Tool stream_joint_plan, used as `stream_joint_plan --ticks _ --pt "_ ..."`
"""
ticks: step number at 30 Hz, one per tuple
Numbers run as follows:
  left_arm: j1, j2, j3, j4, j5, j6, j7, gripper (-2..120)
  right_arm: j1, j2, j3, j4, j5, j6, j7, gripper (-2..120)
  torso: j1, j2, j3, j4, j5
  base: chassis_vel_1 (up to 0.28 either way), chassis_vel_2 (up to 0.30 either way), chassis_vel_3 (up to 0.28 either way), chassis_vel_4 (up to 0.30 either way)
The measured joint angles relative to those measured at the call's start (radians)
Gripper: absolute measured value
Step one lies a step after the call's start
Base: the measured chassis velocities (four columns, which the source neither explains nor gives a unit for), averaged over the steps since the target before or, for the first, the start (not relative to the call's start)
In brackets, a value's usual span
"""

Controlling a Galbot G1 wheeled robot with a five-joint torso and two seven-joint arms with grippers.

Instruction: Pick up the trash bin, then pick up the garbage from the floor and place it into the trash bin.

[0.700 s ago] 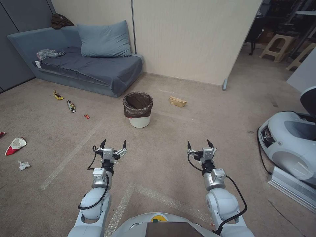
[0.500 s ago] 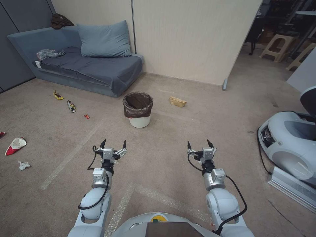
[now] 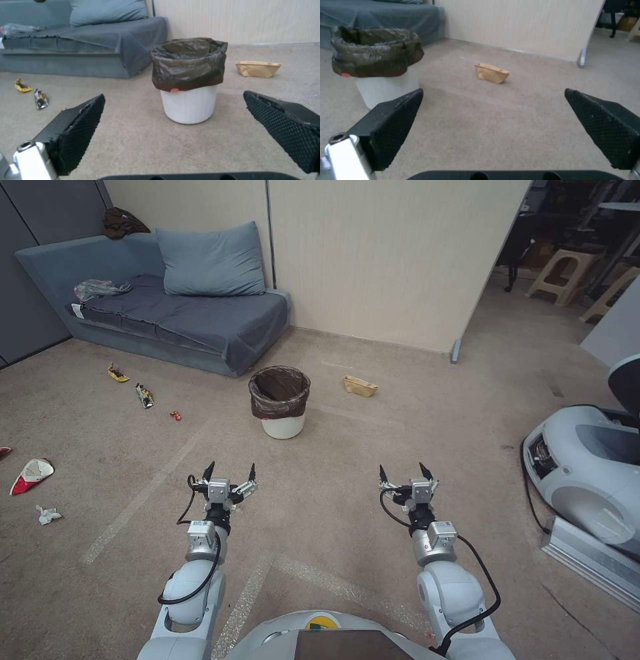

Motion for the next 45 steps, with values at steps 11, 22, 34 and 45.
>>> stream_joint_plan --ticks 11,22,34,45 --pt "0.000 0.000 0.000 0.000 0.000 0.000 0.000 100 0.000 0.000 0.000 0.000 0.000 0.000 0.000 100 0.000 0.000 0.000 0.0000 0.0000 0.000 0.000 0.000 0.000" --pt "0.009 0.017 -0.008 -0.053 -0.037 0.094 -0.024 100 0.000 0.000 0.000 0.000 0.000 0.000 0.000 100 0.000 0.000 0.000 -0.0001 0.0000 0.000 0.000 0.000 0.000" --pt "0.043 0.076 -0.037 -0.243 -0.174 0.424 -0.116 100 0.000 0.000 0.000 0.000 0.000 0.000 0.000 100 0.000 0.000 0.000 -0.0001 -0.0001 0.000 0.000 0.000 0.000" --pt "0.060 0.121 -0.058 -0.363 -0.276 0.630 -0.173 100 -0.021 0.029 0.021 0.069 0.016 -0.050 0.034 100 0.000 0.000 0.000 0.0002 0.0002 0.000 0.000 0.000 0.000"
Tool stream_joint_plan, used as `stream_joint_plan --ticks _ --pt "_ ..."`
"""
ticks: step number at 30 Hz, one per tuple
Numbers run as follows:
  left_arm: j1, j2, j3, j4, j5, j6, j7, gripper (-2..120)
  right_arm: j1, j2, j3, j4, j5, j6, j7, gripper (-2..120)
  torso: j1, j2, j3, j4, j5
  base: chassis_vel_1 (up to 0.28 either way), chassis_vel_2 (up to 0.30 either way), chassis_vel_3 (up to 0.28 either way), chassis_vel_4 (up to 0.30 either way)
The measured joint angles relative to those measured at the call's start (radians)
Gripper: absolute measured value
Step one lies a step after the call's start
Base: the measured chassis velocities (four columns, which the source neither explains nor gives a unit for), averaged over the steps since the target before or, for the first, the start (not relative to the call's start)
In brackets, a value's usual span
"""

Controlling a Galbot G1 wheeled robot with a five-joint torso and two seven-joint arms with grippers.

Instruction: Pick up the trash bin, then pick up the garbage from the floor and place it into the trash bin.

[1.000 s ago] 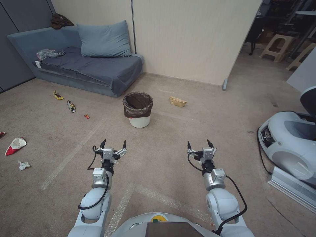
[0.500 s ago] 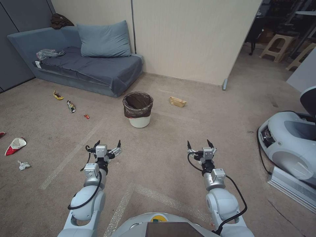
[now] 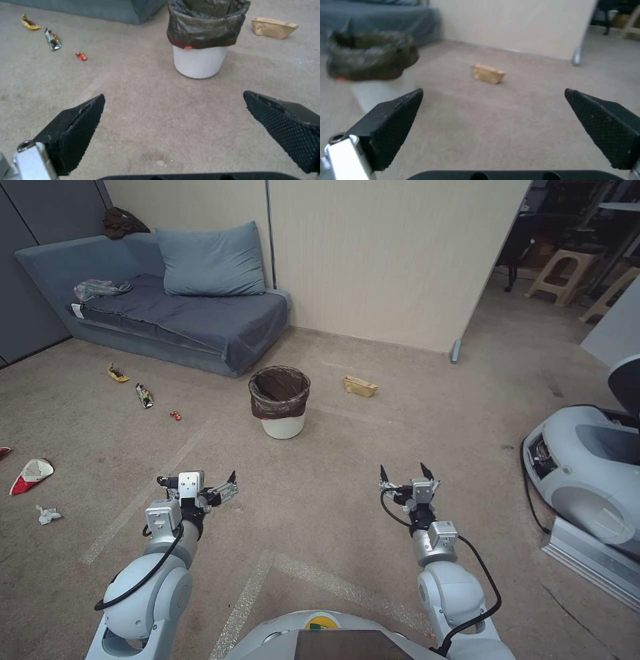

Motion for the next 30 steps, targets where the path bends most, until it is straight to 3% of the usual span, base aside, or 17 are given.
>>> stream_joint_plan --ticks 2,6,30 --pt "0.000 0.000 0.000 0.000 0.000 -0.001 -0.002 100 -0.035 0.046 0.036 0.109 0.030 -0.082 0.058 100 0.000 0.000 0.000 -0.0004 -0.0002 0.000 0.000 0.000 0.000" --pt "-0.005 0.002 -0.001 0.001 -0.002 -0.002 -0.004 100 -0.051 0.057 0.067 0.173 0.066 -0.124 0.076 100 0.000 0.000 0.000 -0.0004 -0.0003 0.000 0.000 0.000 0.000" --pt "-0.008 -0.001 0.004 0.003 0.000 -0.011 0.002 100 -0.053 0.038 0.092 0.175 0.069 -0.097 0.050 100 0.000 0.000 0.000 -0.0002 -0.0002 0.000 0.000 0.000 0.000"
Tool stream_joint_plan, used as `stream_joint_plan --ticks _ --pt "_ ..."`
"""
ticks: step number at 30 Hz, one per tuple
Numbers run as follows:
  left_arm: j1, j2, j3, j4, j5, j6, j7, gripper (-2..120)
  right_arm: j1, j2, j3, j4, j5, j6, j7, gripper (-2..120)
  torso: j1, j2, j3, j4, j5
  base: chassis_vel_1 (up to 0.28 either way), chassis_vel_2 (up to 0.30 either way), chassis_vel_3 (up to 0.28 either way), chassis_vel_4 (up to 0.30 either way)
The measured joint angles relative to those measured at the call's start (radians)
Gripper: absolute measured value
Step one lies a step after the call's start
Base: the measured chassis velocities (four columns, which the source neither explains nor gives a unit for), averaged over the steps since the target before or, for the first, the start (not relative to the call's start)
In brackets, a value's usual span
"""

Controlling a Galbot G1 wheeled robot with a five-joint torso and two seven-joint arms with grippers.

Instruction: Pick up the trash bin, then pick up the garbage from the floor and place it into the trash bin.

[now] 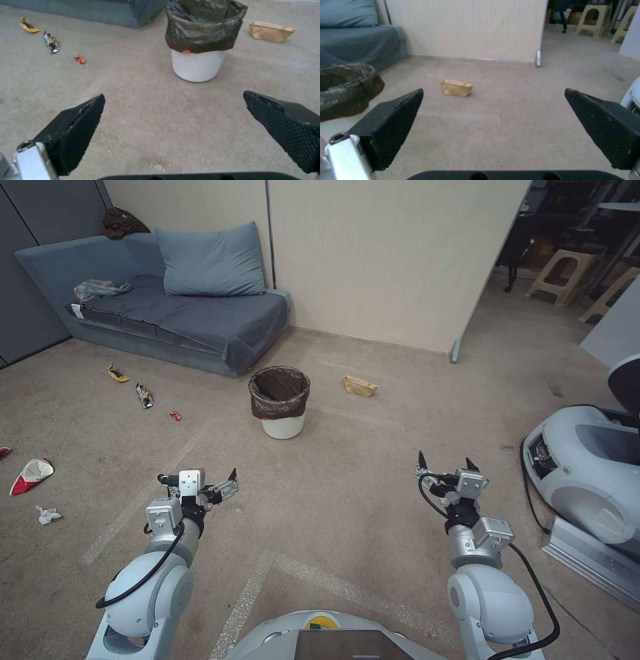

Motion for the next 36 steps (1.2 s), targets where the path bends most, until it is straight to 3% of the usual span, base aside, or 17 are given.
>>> stream_joint_plan --ticks 36 --pt "-0.002 -0.006 -0.010 0.014 0.004 -0.009 0.006 100 0.004 0.010 -0.004 -0.024 -0.015 0.020 -0.019 100 0.000 0.000 0.000 0.0000 0.0000 -0.061 0.061 0.062 -0.063"
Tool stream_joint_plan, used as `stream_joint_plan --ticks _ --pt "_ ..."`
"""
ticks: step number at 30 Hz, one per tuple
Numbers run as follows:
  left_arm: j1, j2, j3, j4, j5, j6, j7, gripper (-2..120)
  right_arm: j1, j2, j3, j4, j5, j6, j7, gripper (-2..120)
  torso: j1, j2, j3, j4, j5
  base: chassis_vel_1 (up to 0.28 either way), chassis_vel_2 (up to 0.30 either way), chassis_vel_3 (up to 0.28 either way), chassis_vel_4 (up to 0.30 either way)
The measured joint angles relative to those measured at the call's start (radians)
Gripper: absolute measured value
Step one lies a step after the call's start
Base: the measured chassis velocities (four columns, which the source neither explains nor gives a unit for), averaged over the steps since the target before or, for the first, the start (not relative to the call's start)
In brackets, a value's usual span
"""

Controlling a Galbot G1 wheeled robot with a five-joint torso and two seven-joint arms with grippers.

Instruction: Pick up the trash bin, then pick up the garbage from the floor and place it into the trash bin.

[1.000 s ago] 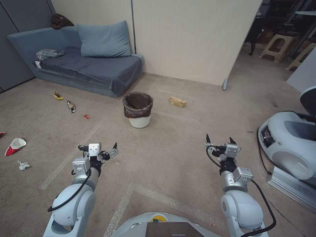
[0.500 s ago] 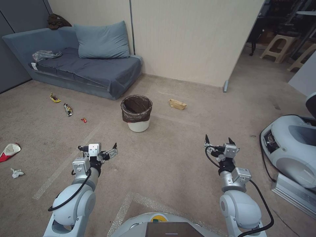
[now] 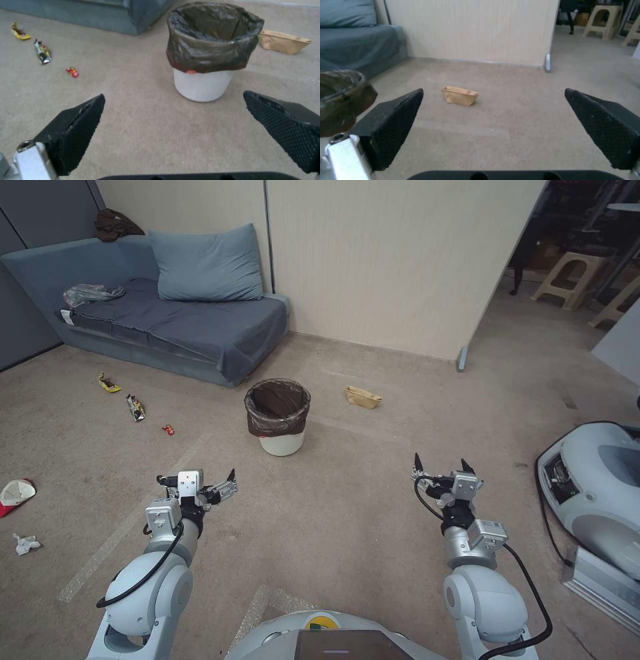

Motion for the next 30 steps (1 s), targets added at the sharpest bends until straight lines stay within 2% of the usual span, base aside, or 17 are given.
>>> stream_joint_plan --ticks 15,30 --pt "0.001 -0.001 -0.002 0.000 0.002 -0.003 0.001 100 -0.002 0.005 0.000 -0.003 -0.004 0.005 -0.003 100 0.000 0.000 0.000 0.0000 0.0000 -0.094 0.098 0.095 -0.100" --pt "-0.001 -0.001 -0.004 0.000 0.002 -0.004 0.002 100 -0.002 0.005 0.001 -0.007 -0.008 0.005 -0.006 100 0.000 0.000 0.000 -0.0003 0.0001 -0.146 0.139 0.150 -0.144"
